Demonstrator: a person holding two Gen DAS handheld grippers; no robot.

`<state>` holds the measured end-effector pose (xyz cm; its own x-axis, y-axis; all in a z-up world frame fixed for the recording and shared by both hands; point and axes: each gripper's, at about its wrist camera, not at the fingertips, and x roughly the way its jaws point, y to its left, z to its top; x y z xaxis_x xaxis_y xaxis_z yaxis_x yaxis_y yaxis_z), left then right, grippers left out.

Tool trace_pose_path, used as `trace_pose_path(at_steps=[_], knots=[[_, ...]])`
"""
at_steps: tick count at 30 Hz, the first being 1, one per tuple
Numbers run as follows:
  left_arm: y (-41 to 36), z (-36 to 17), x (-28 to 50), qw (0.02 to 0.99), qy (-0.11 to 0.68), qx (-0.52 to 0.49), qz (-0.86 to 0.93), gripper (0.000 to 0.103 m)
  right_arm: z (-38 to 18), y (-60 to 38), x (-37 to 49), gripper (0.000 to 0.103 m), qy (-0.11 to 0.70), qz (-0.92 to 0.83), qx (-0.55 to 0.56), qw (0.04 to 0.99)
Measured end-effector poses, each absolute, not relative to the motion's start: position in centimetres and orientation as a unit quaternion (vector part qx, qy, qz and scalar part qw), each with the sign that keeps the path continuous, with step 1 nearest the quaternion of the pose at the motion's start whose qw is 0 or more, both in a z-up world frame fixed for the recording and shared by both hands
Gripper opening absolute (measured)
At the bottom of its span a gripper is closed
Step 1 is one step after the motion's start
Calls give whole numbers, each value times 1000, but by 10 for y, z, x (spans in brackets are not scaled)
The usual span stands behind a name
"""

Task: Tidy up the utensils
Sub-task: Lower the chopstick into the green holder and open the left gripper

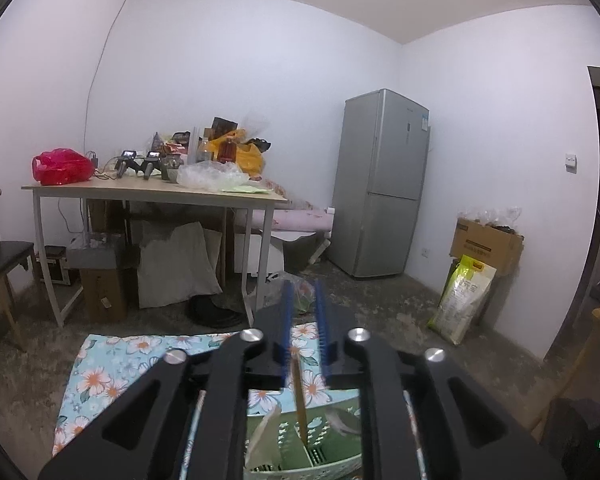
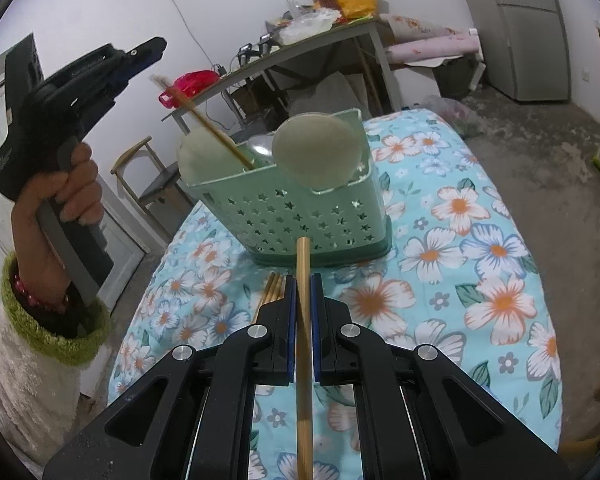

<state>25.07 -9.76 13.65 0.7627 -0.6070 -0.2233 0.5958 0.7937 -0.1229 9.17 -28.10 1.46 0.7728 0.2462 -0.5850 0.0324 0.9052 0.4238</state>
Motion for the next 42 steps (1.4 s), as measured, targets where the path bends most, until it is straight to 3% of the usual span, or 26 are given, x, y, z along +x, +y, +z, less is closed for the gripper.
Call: trace_pose_path(at_steps=[2, 7, 17, 32, 42], knots=[[-91, 138, 246, 940, 120, -26, -317, 25, 17, -282, 92, 5, 328, 59, 210, 919], [-71, 148, 232, 944, 110, -39, -309, 32, 26, -284, 93, 5, 318, 65, 212, 922], [-24, 140, 194, 942, 132, -79, -299, 36, 62, -283, 105, 5, 270, 120, 218, 930], [19, 73, 150, 935, 205, -71, -279, 37, 169, -269, 189, 5, 89, 228, 209, 947], [41, 66, 160, 941, 211, -81, -251, 37, 181, -249, 243, 5, 30, 180, 166, 969]])
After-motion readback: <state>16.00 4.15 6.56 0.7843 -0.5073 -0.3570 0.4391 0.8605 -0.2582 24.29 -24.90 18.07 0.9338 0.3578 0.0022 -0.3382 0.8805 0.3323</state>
